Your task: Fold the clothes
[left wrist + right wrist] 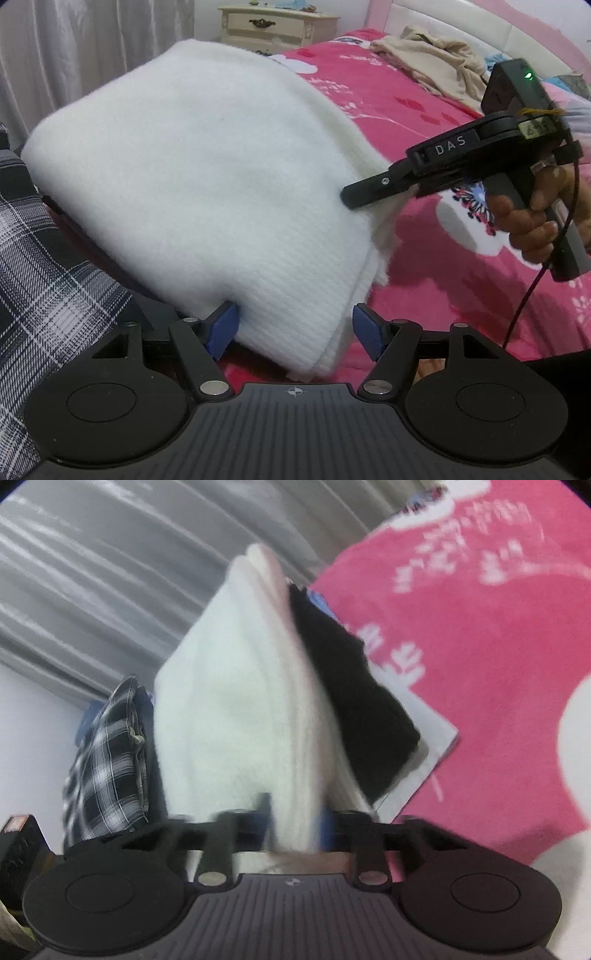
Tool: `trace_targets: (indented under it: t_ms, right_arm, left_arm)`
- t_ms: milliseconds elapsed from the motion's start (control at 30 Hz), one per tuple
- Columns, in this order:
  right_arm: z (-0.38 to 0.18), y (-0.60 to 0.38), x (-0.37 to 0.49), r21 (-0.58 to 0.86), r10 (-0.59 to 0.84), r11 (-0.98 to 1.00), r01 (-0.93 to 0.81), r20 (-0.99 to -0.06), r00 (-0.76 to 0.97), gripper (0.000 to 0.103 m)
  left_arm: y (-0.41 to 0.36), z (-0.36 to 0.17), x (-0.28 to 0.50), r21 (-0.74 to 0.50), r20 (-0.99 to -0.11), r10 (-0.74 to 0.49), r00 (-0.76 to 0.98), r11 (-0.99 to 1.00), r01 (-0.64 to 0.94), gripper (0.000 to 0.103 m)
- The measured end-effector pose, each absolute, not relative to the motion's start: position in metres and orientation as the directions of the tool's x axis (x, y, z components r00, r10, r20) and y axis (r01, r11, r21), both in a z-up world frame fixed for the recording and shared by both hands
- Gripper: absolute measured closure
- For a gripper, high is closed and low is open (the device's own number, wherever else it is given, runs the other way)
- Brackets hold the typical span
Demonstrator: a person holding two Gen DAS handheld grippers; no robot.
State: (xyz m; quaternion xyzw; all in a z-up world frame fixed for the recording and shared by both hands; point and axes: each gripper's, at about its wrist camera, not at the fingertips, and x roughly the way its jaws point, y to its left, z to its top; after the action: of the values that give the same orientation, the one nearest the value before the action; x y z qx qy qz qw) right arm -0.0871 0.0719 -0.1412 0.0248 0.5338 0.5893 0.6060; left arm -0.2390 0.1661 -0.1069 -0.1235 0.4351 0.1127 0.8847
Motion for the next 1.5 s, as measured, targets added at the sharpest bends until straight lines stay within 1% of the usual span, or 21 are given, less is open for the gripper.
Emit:
trace_targets:
  t_ms: [167,433,567,700,933,1000,1067,1133,1233,1300,1367,1433,1500]
  right_arm:
    - [-0.129,0.072,-0.084,0.628,0.737,0.303,-0.717,-0.632,-0.241,0.087]
    - [-0.117,0.069,-0.076,0.614,0.751,0.279,-0.739,-0.619,-0.231,0.087]
    - [-0.117,0.068,-0.070,0.611,0.753,0.291,-0.736,-0.622,-0.218,0.087]
    - [-0.116,0.067,-0.066,0.610,0.757,0.295,-0.735,-0.619,-0.209,0.087]
    - [-0.144,0.068,-0.069,0.630,0.739,0.335,-0.701,-0.637,-0.219,0.087]
    - [-0.145,0.066,-0.070,0.634,0.741,0.339,-0.695,-0.635,-0.217,0.085]
    - [-0.137,0.061,-0.068,0.633,0.748,0.334,-0.698,-0.629,-0.213,0.083]
    - [-0.126,0.055,-0.065,0.629,0.759,0.324,-0.706,-0.619,-0.204,0.082]
    - [-0.105,0.040,-0.056,0.637,0.803,0.302,-0.709,-0.571,-0.172,0.082]
    - [-0.095,0.034,-0.050,0.667,0.841,0.287,-0.688,-0.519,-0.153,0.082]
    - [-0.088,0.036,-0.050,0.693,0.867,0.267,-0.670,-0.476,-0.146,0.082]
    - [-0.083,0.045,-0.060,0.687,0.876,0.241,-0.685,-0.458,-0.151,0.082]
    - [-0.083,0.056,-0.076,0.655,0.874,0.206,-0.727,-0.457,-0.164,0.082]
  left_arm:
    - [0.164,-0.108,-0.235,-0.123,-0.792,0.082,0.605,0.950,-0.288,0.035]
    - [0.165,-0.107,-0.232,-0.164,-0.779,0.048,0.626,0.947,-0.277,0.035]
    - [0.160,-0.109,-0.225,-0.152,-0.775,0.041,0.630,0.956,-0.249,0.035]
    - [0.162,-0.110,-0.221,-0.180,-0.772,0.017,0.636,0.953,-0.244,0.035]
    - [0.155,-0.114,-0.225,-0.102,-0.787,0.028,0.616,0.979,-0.174,0.034]
    - [0.158,-0.106,-0.226,-0.112,-0.797,0.012,0.603,0.980,-0.166,0.034]
    - [0.168,-0.091,-0.228,-0.151,-0.796,-0.010,0.606,0.972,-0.182,0.036]
    - [0.179,-0.070,-0.231,-0.191,-0.766,-0.016,0.643,0.960,-0.203,0.035]
    - [0.200,-0.039,-0.228,-0.232,-0.700,0.025,0.714,0.937,-0.260,0.033]
    - [0.217,-0.031,-0.214,-0.221,-0.677,0.108,0.728,0.914,-0.341,0.033]
    - [0.236,-0.035,-0.190,-0.141,-0.701,0.253,0.666,0.867,-0.478,0.033]
    - [0.256,-0.045,-0.168,-0.077,-0.720,0.363,0.591,0.805,-0.589,0.033]
    - [0.275,-0.060,-0.146,0.018,-0.730,0.444,0.520,0.773,-0.634,0.032]
